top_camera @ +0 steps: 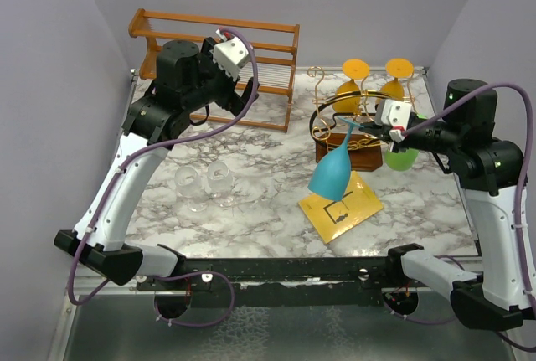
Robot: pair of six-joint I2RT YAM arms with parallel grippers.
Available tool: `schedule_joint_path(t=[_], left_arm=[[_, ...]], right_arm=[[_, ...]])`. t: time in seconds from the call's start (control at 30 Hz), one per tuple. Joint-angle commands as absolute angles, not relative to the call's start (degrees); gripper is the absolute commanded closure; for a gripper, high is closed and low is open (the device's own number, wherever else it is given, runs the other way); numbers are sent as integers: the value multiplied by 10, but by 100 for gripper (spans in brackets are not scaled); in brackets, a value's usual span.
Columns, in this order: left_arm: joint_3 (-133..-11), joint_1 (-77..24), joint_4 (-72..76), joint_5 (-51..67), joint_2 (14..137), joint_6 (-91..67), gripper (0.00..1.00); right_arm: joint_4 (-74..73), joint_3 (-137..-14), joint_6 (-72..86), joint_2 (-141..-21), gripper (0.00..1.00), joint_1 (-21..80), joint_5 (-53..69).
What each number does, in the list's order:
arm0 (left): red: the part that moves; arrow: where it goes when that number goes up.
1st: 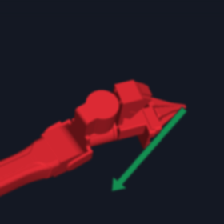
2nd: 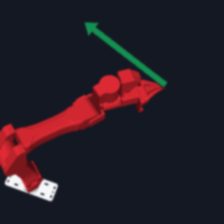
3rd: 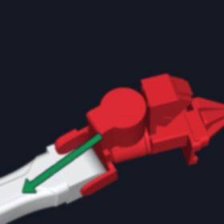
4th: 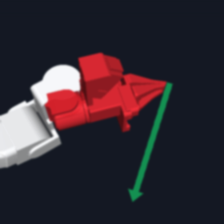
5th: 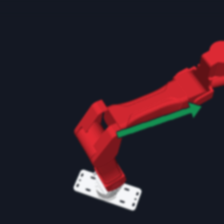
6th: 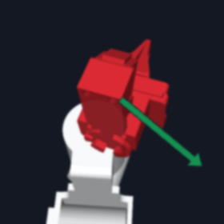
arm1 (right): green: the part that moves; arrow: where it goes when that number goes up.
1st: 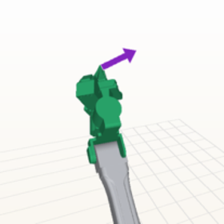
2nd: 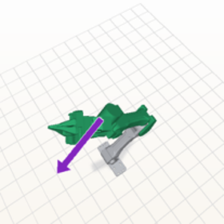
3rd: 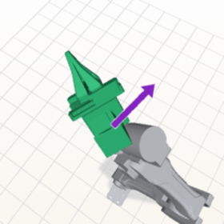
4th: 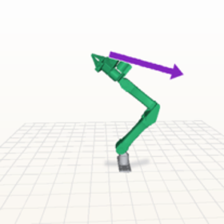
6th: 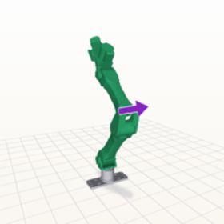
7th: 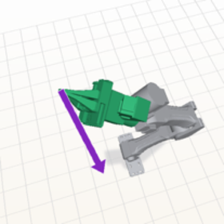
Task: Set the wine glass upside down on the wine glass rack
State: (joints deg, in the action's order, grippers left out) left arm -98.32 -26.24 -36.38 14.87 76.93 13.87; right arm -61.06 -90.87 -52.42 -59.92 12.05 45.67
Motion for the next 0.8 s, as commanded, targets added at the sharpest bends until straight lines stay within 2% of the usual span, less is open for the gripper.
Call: schedule_joint_path(t=[0.0, 0.27, 0.77], left_arm=[[-987, -258, -346, 140, 761, 145, 3], [-988, -257, -340, 137, 766, 146, 3], [-978, -255, -336, 151, 766, 142, 3]], right_arm=[[-641, -922, -570, -587, 99, 122, 405], [-671, -931, -608, -593, 99, 128, 348], [-629, -901, -614, -611, 99, 130, 298]])
